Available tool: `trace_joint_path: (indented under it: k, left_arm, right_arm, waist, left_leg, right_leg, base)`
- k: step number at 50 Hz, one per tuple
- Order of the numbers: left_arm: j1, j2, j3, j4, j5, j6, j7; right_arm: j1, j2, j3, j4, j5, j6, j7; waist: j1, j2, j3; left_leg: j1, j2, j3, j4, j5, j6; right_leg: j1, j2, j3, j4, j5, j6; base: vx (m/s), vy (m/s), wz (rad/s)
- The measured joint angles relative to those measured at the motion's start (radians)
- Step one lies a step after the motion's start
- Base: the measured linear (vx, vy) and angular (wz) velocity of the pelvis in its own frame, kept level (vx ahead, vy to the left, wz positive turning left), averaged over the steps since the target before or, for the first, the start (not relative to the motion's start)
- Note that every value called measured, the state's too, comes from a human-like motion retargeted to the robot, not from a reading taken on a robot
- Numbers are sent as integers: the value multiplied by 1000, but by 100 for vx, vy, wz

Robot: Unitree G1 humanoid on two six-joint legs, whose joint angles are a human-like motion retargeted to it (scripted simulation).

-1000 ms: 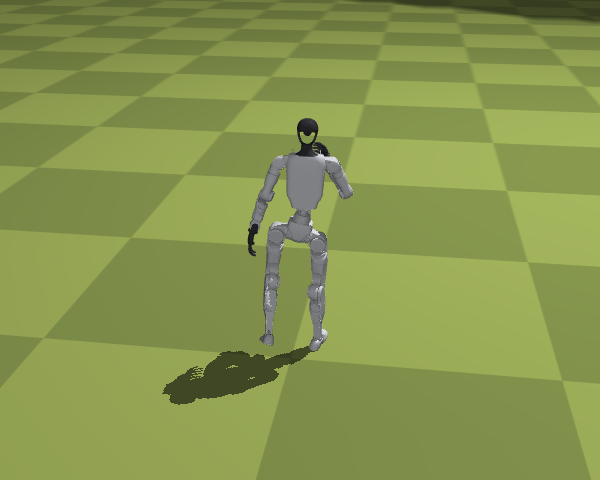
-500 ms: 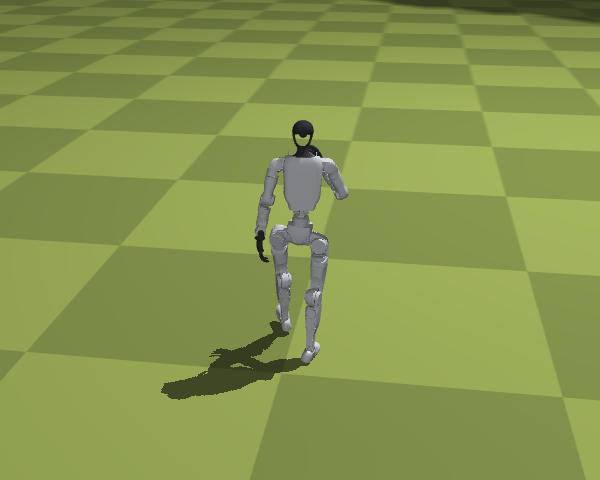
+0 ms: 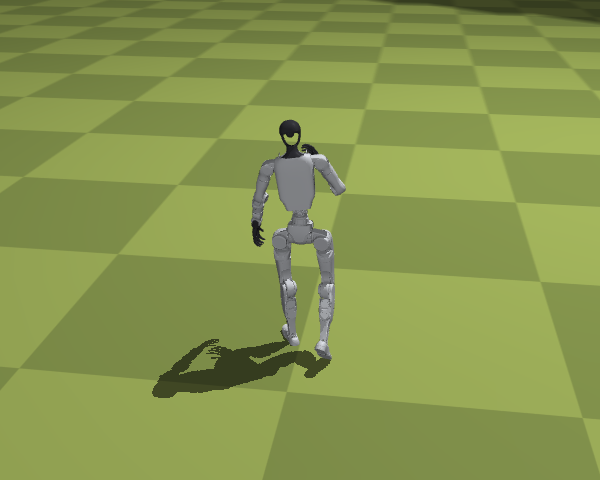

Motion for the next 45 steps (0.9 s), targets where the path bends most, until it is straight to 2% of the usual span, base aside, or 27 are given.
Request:
trace_joint_path:
  k: [3,6,10,15,23,25,29,33,37,42,45]
  left_arm:
    - [-116,-2,-5,-63,10,6,23]
    - [-213,-11,-11,-150,10,1,26]
    - [-306,-28,-26,-277,-1,-15,10]
    - [-359,-53,-49,-398,-30,-38,-2]
    - [-298,-98,-74,-410,-62,-64,16]
    - [-248,-101,-80,-381,-50,-72,14]
    - [-143,-83,-83,-278,8,-93,6]
    - [-27,-50,-77,-150,81,-105,8]
    - [91,-2,-41,-32,111,-113,17]
    - [235,54,67,47,24,-106,38]
    - [310,78,145,51,-87,-112,52]
  right_arm:
    - [7,-9,-3,0,6,14,-2]
    - [11,-19,0,2,11,21,3]
    - [15,-30,4,5,22,29,16]
    - [21,-40,4,1,33,40,26]
    - [27,-38,-6,-8,-14,53,21]
    - [39,-32,-5,-14,-28,43,25]
    - [45,-17,-6,-15,-44,9,38]
    - [53,-18,-13,-13,-37,-24,44]
    - [63,-27,-18,-11,-20,-47,49]
    - [80,-48,-22,-14,30,-55,37]
    - [85,-59,-21,-17,72,-64,19]
  waist:
    - [-17,9,1]
    - [-45,16,6]
    - [-91,17,17]
    - [-150,-10,42]
    - [-191,-59,106]
    - [-194,-59,115]
    - [-173,-38,136]
    - [-159,-24,136]
    - [-143,-15,126]
    - [-108,2,102]
    - [-95,15,90]
  left_leg:
    - [21,-12,-44,19,-26,2]
    - [46,-29,-101,33,-48,1]
    - [83,-64,-194,46,-70,-5]
    - [138,-134,-329,55,-88,-13]
    - [253,-224,-537,51,-107,-1]
    - [278,-226,-585,47,-110,2]
    - [327,-181,-650,43,-129,-15]
    - [351,-172,-729,43,-130,-9]
    - [364,-169,-815,58,-119,-2]
    - [361,-168,-913,89,-60,-18]
    - [352,-163,-984,123,-10,-41]
  right_leg:
    - [-56,-29,-43,40,-67,-54]
    - [-83,-47,-83,-23,-143,-102]
    - [-93,-41,-103,-212,-209,-122]
    - [-84,-21,-36,-518,-157,-76]
    - [-105,-46,36,-835,132,49]
    - [-128,-41,57,-852,127,82]
    - [-156,23,68,-853,27,87]
    - [-146,47,136,-853,-42,87]
    - [-108,73,256,-853,-29,87]
    - [-78,36,169,-853,14,87]
    - [-52,30,142,-850,3,87]
  base:
    - [30,19,75]
    - [29,16,102]
    - [28,11,127]
    - [28,7,146]
    - [30,2,133]
    - [33,-5,114]
    - [37,-17,90]
    - [39,-7,102]
    - [43,-11,105]
    - [42,-14,86]
    - [42,-18,93]
